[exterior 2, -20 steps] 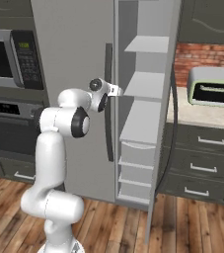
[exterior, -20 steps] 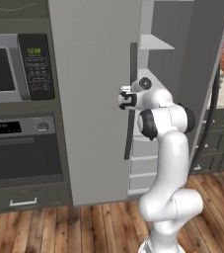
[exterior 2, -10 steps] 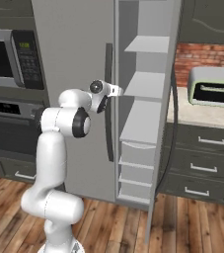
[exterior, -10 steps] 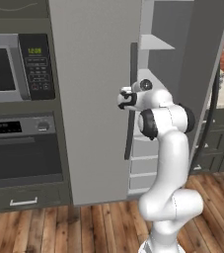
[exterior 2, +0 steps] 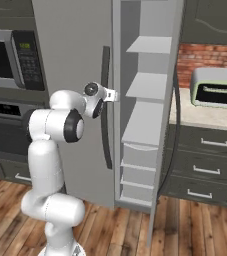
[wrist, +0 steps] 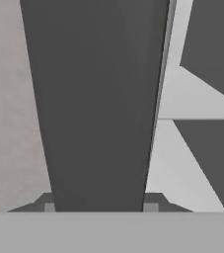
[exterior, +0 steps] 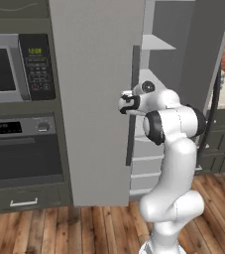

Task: Retrieve the fish from the fridge and place it on the saucepan with marinade on the stove.

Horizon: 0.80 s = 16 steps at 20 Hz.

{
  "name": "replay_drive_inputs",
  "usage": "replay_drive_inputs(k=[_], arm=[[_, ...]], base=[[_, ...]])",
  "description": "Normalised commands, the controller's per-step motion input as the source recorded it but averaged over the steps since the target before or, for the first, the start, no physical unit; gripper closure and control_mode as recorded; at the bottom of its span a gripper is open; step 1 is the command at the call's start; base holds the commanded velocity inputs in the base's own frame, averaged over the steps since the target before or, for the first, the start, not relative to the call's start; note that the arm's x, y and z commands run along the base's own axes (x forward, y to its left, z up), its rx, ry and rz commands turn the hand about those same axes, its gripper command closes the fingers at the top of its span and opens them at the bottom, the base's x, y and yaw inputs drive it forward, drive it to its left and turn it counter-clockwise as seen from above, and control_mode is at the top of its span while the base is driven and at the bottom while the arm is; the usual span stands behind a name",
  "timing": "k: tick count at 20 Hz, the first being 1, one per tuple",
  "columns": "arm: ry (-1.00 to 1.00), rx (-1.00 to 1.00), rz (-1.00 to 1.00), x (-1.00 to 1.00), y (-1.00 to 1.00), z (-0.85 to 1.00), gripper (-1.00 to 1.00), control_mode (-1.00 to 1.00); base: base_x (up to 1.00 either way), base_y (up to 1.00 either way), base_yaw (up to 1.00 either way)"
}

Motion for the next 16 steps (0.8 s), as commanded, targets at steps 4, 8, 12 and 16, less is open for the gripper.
replay_drive_inputs(k=[4,8,12,16], arm=[[0.04,0.00,-0.05,-0.66,0.51,0.00,1.00,-1.00],[0.06,0.00,-0.04,-0.70,0.58,0.00,1.00,-1.00],[0.07,0.01,-0.03,-0.73,0.60,0.00,1.00,-1.00],[0.07,0.04,-0.03,-0.81,0.61,0.00,1.00,-1.00]], base=[[0.00,0.00,0.00],[0.00,0.00,0.00],[0.00,0.00,0.00],[0.00,0.00,0.00]])
